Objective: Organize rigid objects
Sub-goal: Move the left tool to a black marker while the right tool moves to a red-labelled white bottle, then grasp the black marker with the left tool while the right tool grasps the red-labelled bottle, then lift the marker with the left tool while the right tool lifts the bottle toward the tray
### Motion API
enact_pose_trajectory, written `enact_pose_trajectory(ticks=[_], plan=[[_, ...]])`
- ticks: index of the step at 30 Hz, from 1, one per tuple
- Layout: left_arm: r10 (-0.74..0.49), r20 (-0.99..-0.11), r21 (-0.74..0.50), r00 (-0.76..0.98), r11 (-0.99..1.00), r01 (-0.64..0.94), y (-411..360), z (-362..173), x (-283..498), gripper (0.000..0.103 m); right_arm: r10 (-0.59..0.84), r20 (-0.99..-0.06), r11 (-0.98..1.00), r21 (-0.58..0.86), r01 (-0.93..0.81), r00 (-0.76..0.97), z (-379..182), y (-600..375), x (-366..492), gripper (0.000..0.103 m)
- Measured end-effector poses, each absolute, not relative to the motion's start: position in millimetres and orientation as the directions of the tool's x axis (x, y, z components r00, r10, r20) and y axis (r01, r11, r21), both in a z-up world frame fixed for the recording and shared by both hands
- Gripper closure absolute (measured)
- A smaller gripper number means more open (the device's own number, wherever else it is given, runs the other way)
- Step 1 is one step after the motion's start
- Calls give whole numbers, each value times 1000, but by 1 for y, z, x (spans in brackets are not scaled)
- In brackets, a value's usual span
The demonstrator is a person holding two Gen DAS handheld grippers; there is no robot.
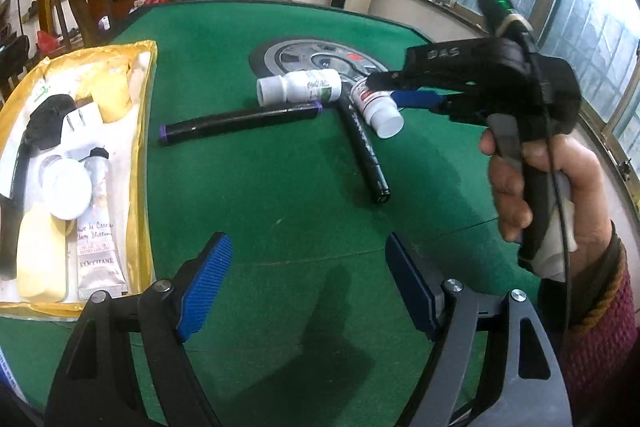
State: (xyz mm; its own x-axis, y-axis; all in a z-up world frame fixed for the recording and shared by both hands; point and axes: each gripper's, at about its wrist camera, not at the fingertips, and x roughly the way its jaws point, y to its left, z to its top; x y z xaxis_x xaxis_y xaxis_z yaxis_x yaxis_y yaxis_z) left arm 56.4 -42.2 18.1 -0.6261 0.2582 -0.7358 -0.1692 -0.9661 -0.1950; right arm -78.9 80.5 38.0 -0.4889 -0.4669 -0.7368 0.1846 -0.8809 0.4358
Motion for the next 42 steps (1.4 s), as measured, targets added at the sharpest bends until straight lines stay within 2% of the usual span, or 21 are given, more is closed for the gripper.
enact_pose_trajectory(ticks=[3, 10, 14, 19, 21, 22, 24, 26, 30, 33, 34, 35, 42], plan=[[260, -743, -188, -617, -965, -181, -39, 18, 56, 24, -441, -753, -896, 403, 188, -488, 36, 75, -82, 72], [263, -759, -186, -595, -964, -189, -30, 23, 45, 24, -465, -752, -883, 428, 191, -466, 29, 82, -82, 72], [310, -753, -220, -580, -950, -222, -15, 39, 24, 24, -491, -710, -864, 471, 178, -504, 42, 100, -76, 72], [290, -805, -209, -518, -955, -210, 10, 38, -25, 24, -448, -676, -875, 466, 132, -585, 58, 124, -70, 72], [284, -816, -207, -503, -957, -205, 18, 34, -41, 30, -469, -664, -854, 509, 108, -583, 56, 134, -72, 72], [273, -823, -197, -498, -960, -200, 21, 32, -46, 37, -476, -659, -846, 524, 99, -582, 56, 138, -72, 72], [246, -836, -169, -490, -966, -195, 27, 28, -55, 41, -480, -654, -837, 541, 83, -585, 57, 144, -74, 72], [221, -846, -144, -486, -971, -190, 33, 23, -61, 52, -485, -649, -831, 551, 76, -587, 58, 145, -73, 72], [169, -860, -97, -481, -980, -171, 37, 12, -71, 55, -510, -628, -811, 579, 86, -588, 61, 143, -70, 72], [125, -839, -44, -529, -986, -163, 38, 11, -66, 77, -514, -617, -807, 583, 93, -596, 65, 141, -68, 72], [132, -830, -52, -542, -985, -162, 35, 11, -65, 89, -516, -614, -806, 585, 94, -597, 66, 142, -68, 72], [154, -822, -75, -548, -984, -165, 33, 11, -63, 91, -517, -613, -804, 587, 94, -598, 66, 141, -67, 72], [252, -771, -183, -585, -967, -175, 14, 21, -50, 91, -526, -603, -804, 582, 120, -599, 68, 133, -63, 72]])
